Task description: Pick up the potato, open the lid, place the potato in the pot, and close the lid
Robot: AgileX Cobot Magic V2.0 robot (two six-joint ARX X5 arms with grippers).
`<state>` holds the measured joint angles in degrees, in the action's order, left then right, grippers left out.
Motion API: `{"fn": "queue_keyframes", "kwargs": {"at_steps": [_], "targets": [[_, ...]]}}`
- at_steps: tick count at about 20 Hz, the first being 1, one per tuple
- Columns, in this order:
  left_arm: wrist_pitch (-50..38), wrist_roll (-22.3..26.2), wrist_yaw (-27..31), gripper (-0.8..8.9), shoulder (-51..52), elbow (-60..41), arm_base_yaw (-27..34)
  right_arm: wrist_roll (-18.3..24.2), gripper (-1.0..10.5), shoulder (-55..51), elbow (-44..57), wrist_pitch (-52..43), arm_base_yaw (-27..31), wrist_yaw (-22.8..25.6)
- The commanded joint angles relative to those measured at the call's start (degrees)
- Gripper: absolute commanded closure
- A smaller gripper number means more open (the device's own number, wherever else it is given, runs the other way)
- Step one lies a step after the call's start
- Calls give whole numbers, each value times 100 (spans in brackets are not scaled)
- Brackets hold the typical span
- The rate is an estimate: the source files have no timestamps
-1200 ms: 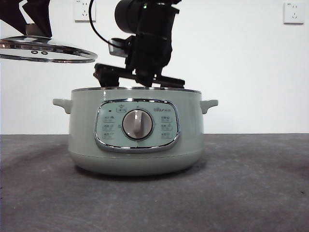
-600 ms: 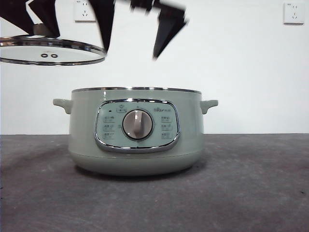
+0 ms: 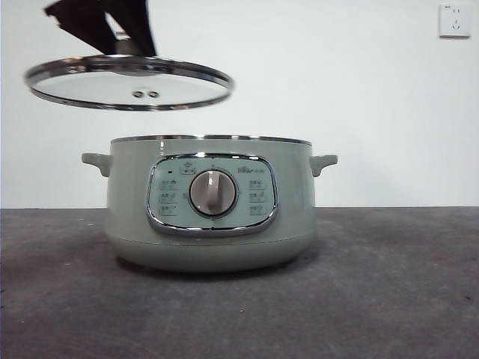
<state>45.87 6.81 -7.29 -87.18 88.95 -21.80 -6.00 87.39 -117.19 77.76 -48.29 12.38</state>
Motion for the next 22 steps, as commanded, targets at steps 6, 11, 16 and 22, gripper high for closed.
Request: {"fn": "queue_keyframes", "kwargs": {"at_steps": [6,11,16,22], "targets": [[-179,-44,-59,822,-387,72,-811,-369,337,-1285,1864,127,-7,175],[-289,-39,2,822,-643,72,-1106,-688,191,-1882,2776,125,-7,177],[-372,-127,177,822,-811,72,-1119,-756,191,-2341,3016,125,-7,173],[-450,-125,258,822,-1040,72,-1121,-885,191,-2813,3016,127,-7,96]]}}
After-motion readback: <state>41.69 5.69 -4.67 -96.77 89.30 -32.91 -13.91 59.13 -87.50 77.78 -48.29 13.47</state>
